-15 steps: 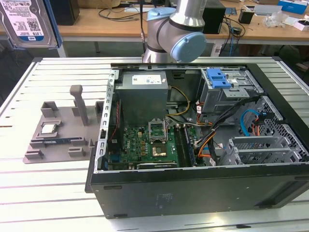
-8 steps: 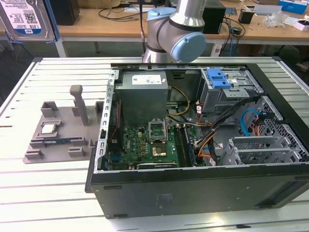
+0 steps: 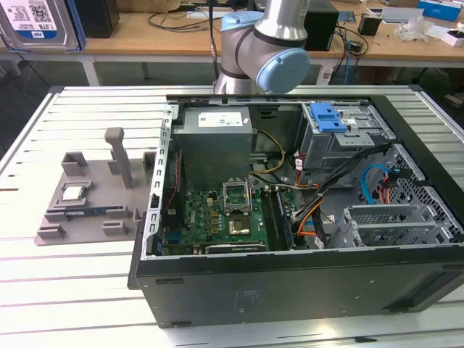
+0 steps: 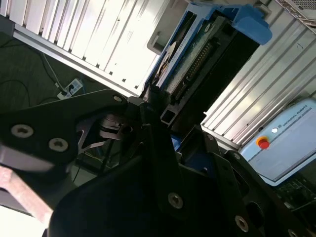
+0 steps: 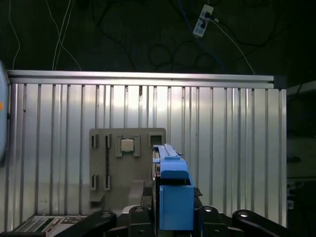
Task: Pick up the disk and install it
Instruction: 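Pick up the disk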
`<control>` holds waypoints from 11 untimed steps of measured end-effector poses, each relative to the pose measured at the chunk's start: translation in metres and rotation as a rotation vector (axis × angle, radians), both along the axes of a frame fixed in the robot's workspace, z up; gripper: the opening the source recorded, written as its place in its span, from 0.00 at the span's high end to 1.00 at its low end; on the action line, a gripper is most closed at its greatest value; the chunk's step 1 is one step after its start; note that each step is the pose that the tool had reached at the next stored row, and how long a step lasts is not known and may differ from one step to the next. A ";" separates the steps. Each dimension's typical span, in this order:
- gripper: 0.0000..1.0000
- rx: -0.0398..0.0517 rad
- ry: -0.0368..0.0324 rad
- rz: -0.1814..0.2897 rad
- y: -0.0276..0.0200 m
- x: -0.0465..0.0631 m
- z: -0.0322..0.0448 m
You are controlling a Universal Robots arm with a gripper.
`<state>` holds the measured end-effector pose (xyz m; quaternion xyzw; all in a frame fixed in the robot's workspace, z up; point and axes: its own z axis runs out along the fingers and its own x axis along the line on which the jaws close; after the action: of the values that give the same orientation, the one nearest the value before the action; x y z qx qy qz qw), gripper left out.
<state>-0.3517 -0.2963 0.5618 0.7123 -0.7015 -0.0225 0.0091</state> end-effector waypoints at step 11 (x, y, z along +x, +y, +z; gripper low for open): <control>0.63 0.0000 0.0000 0.000 0.0000 0.000 0.0315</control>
<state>-0.3517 -0.2963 0.5932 0.7123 -0.7015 -0.0225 0.0091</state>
